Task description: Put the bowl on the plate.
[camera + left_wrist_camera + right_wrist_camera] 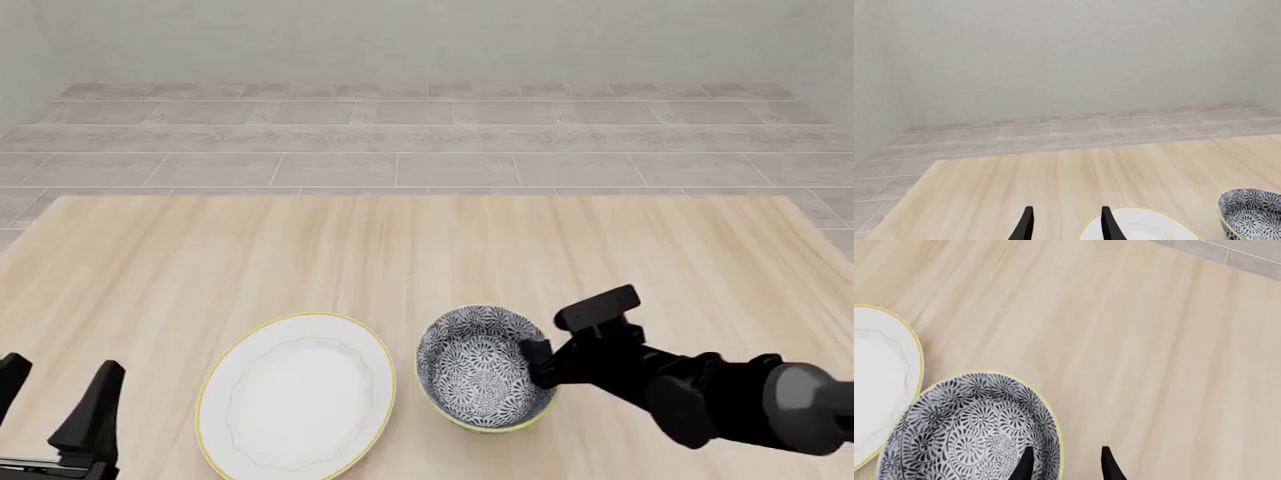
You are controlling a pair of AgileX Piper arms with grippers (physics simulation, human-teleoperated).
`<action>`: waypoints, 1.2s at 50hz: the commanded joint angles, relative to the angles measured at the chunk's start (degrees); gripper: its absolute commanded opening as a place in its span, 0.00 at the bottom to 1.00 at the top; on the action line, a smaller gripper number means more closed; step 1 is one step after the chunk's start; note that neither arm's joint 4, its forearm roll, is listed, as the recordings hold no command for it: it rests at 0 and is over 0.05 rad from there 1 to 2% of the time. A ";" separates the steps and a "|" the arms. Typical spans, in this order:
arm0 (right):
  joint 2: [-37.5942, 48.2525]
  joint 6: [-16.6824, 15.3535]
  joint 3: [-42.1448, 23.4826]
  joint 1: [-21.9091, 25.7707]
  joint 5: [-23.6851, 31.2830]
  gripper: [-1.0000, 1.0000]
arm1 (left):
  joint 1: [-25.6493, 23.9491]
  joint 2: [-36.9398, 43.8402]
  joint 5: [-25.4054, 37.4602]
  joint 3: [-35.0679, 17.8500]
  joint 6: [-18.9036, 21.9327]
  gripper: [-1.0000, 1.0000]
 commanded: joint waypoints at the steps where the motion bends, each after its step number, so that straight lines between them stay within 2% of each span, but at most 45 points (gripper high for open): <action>1: 0.83 0.26 -0.22 0.52 -0.28 1.00 | -0.16 -0.22 0.17 0.14 0.01 1.00; 22: 2.84 0.84 -0.17 0.44 -1.60 1.00 | -0.15 0.08 -0.18 0.34 0.23 1.00; 23: 2.79 0.92 -0.17 0.22 -1.68 0.00 | -0.14 0.44 -0.48 0.27 0.22 1.00; 28: 1.42 1.32 0.29 0.51 -1.64 0.00 | -0.10 0.60 -0.57 0.22 0.26 1.00; 37: 0.11 0.16 0.41 -0.20 -0.91 0.00 | -0.10 0.77 -0.80 0.19 0.30 1.00; 41: 0.00 -2.09 -0.02 -1.52 0.22 0.00 | -0.06 0.76 -0.77 0.11 0.25 1.00; 45: -0.50 -2.62 -0.53 -2.31 1.23 0.00 | 0.00 0.77 -0.78 0.07 0.23 1.00; 48: -0.97 -0.63 -1.45 -2.43 2.72 0.00 | 0.04 0.69 -0.67 0.00 0.24 1.00; 50: -1.49 2.99 -2.07 -1.09 4.18 0.00 | 0.08 0.62 -0.62 -0.04 0.22 1.00; 53: -2.58 5.69 -2.57 -0.70 5.40 0.00 | 0.05 0.74 -0.77 -0.03 0.22 1.00; 58: -3.58 6.29 -3.26 -1.67 6.51 0.00 | 0.07 0.72 -0.78 -0.04 0.20 1.00; 60: -4.60 8.64 -3.34 -1.02 7.23 0.00 | 0.05 0.73 -0.80 -0.04 0.25 1.00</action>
